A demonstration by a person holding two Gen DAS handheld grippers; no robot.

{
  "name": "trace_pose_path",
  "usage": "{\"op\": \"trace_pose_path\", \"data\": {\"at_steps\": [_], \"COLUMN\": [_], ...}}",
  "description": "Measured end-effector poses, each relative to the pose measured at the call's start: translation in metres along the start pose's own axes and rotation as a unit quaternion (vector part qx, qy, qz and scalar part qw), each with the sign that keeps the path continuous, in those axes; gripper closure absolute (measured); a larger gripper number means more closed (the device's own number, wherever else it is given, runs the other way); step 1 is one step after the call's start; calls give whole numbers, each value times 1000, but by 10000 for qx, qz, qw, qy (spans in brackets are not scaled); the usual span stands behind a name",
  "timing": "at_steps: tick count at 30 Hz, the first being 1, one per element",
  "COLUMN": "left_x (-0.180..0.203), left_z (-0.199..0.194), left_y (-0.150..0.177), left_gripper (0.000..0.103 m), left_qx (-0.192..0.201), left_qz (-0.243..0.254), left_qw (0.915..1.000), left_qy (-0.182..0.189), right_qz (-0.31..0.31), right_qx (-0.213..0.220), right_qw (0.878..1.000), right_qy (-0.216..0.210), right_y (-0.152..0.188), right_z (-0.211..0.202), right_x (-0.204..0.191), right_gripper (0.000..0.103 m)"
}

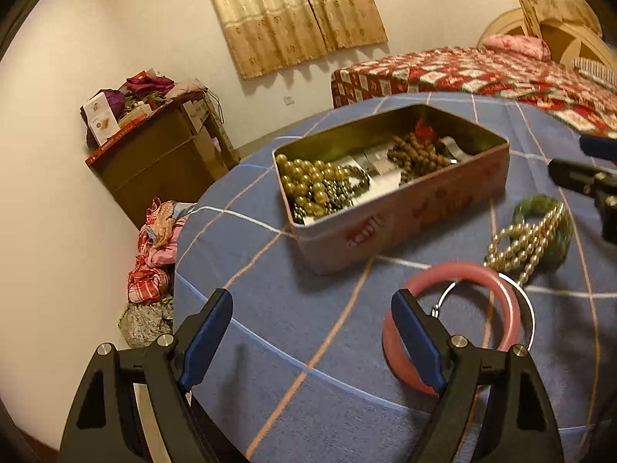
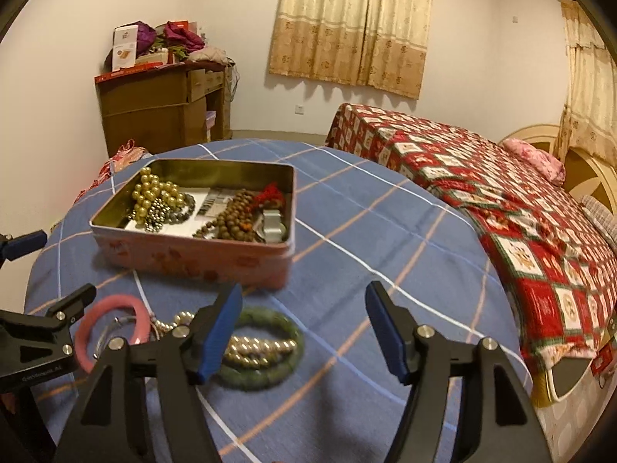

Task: Organize jewelry
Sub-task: 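Move the left tool to the pink bangle while the right tool approaches the white pearl necklace, then close the left tool on the pink bangle rim while the right tool grasps the white pearl necklace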

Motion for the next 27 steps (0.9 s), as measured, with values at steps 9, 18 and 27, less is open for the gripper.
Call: {"op": "trace_pose_path", "data": {"at_steps": [9,18,27], "left_x": [-1,-17,-16], "left_z": [15,25,23], "left_y": [1,1,1], "left_gripper": [18,51,93], "left_qx": [-180,-196,-217], "left_qz": [86,-118,-104], "left_qw": [9998,9993,9972], "left_qy": [-52,291,712], "right_qz": [253,356,211], "right_qx": [-107,-151,-138], "right_qw": [9996,9991,9997], "right_qy": [79,144,2], "right_y": [10,16,18], "right_z": [9,10,6], "right_x": [16,25,16], "right_gripper": [34,34,34]}}
Point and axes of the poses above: each gripper's, at about its wrist camera, not at the fingertips, and z roughly the way its jaws point, x to its right, y to its underside, the point moved 1 cm from there along z, roughly the way its jaws point, and after that the axes turned 9 degrees about -x, right-handed, at the moved point
